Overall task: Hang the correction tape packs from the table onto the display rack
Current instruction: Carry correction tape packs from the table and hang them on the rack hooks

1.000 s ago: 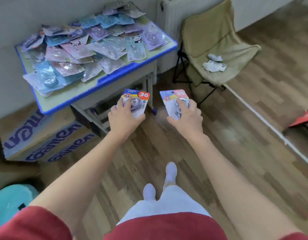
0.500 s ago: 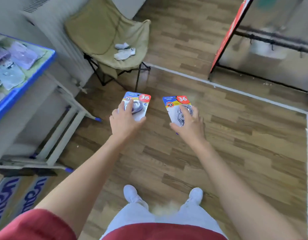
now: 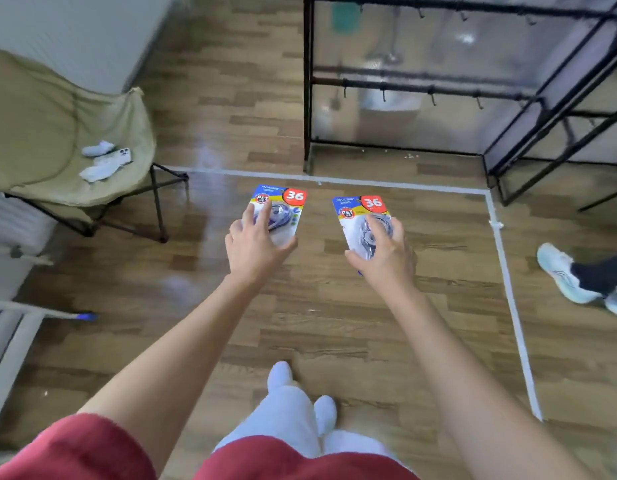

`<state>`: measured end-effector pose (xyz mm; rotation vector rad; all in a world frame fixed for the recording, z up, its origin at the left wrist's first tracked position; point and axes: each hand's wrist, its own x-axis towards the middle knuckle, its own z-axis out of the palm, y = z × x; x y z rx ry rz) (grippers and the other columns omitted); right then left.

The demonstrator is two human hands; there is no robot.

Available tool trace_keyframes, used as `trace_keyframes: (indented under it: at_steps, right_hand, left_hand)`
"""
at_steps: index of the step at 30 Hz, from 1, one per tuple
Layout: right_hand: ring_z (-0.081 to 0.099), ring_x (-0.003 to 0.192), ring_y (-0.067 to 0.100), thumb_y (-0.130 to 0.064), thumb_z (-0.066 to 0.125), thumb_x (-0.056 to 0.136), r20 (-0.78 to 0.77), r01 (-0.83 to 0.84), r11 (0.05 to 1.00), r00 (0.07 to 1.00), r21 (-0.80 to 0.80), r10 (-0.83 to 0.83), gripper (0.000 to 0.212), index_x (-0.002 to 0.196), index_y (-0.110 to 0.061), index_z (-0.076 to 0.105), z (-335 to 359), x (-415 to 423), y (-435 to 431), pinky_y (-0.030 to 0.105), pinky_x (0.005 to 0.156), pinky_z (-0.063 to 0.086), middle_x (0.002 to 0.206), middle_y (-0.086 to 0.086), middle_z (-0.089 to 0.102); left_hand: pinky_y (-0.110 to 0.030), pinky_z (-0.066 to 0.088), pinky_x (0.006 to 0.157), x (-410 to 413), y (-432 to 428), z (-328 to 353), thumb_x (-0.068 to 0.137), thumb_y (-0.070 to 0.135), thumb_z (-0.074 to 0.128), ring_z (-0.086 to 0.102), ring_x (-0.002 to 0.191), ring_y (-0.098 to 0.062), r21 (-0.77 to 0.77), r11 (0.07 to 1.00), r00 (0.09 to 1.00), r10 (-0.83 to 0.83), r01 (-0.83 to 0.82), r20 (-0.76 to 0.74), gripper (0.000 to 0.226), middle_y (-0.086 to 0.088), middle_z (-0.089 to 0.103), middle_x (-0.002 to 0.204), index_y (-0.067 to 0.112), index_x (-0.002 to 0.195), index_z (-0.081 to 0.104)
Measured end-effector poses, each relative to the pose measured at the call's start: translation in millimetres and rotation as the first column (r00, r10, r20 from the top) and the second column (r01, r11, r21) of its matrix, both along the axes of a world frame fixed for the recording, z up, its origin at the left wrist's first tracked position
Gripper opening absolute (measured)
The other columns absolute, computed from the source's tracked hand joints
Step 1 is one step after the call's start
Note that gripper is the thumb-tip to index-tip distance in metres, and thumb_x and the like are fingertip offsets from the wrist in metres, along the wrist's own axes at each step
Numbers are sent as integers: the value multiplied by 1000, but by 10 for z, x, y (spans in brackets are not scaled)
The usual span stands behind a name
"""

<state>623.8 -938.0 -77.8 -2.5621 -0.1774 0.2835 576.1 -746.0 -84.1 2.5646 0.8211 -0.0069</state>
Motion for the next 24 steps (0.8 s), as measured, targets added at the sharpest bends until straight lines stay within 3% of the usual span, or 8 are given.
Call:
trace_keyframes:
  at_steps: [9, 16, 24]
  right_hand:
    - [37, 124, 35, -35, 71, 79, 85, 70, 997, 994, 43, -74, 70, 141, -23, 41, 69, 1620, -369, 44, 102, 36, 149, 9, 24]
    - [40, 121, 33, -36, 69, 80, 250, 67, 997, 965, 46, -76, 71, 143, -22, 40, 551, 3236, -442, 36, 98, 31, 148, 11, 28]
    - [40, 118, 37, -38, 69, 80, 402, 48, 996, 912, 78, -76, 70, 142, -20, 41, 1050, 4676, -538, 40, 96, 36, 146, 13, 31]
  left_hand:
    - [-38, 24, 106, 1688, -228, 157, 80, 50, 64, 32, 133, -29, 48, 997, 991, -72, 67, 115, 79, 1, 25, 154, 33, 148, 28]
    - [-40, 24, 106, 3249, -295, 525, 81, 49, 62, 30, 134, -31, 73, 994, 969, -94, 80, 229, 76, -3, 23, 155, 31, 147, 29]
    - [-41, 22, 108, 4617, -445, 1079, 83, 49, 62, 26, 136, -30, 106, 991, 925, -113, 79, 363, 76, -3, 20, 157, 32, 148, 28]
